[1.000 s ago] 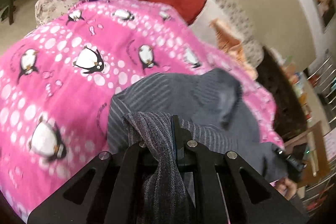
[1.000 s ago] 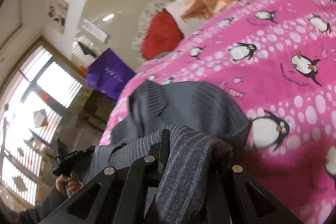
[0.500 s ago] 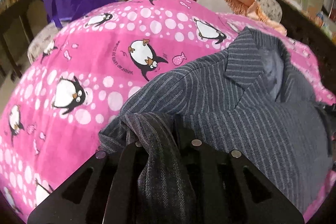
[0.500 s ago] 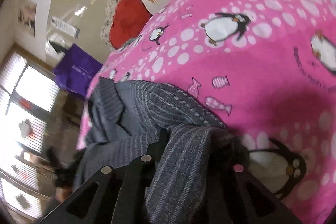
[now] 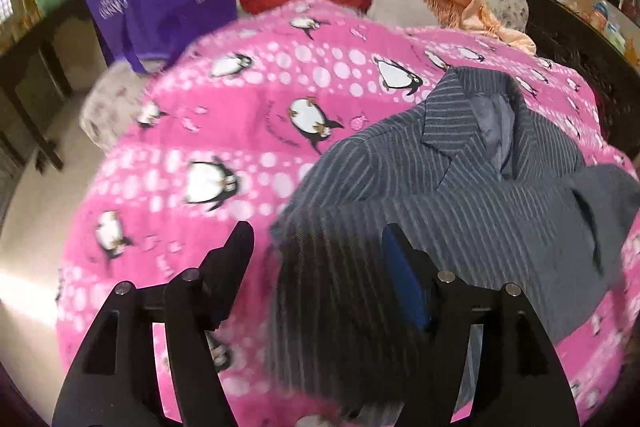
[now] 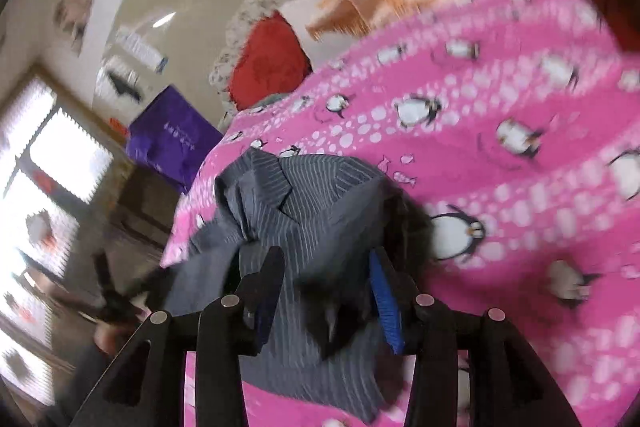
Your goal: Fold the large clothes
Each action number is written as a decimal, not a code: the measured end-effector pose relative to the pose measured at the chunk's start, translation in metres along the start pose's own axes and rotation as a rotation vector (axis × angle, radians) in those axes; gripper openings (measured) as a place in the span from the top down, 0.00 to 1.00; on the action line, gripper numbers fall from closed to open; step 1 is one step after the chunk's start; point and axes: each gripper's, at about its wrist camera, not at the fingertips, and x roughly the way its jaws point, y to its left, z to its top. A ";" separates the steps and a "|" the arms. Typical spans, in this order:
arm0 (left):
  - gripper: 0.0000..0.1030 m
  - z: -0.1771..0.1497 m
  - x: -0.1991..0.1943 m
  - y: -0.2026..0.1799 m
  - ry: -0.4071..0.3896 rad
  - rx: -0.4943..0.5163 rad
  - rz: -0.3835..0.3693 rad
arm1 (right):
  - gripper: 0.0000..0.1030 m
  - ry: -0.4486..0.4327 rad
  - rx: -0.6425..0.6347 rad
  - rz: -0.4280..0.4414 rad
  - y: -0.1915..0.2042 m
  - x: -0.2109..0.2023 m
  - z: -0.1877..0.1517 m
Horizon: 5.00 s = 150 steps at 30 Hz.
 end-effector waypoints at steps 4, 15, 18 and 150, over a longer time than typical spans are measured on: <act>0.36 -0.040 -0.040 -0.013 -0.110 -0.007 -0.006 | 0.60 0.005 -0.264 -0.069 0.040 -0.012 -0.045; 0.73 -0.069 -0.012 -0.084 0.005 0.020 -0.098 | 0.82 0.163 -0.343 -0.231 0.050 0.070 -0.089; 0.73 -0.049 0.005 -0.080 0.037 0.008 -0.097 | 0.82 0.156 -0.346 -0.233 0.054 0.082 -0.075; 0.73 -0.171 -0.072 -0.033 0.076 -0.052 -0.338 | 0.84 0.002 -0.341 -0.217 0.053 -0.080 -0.134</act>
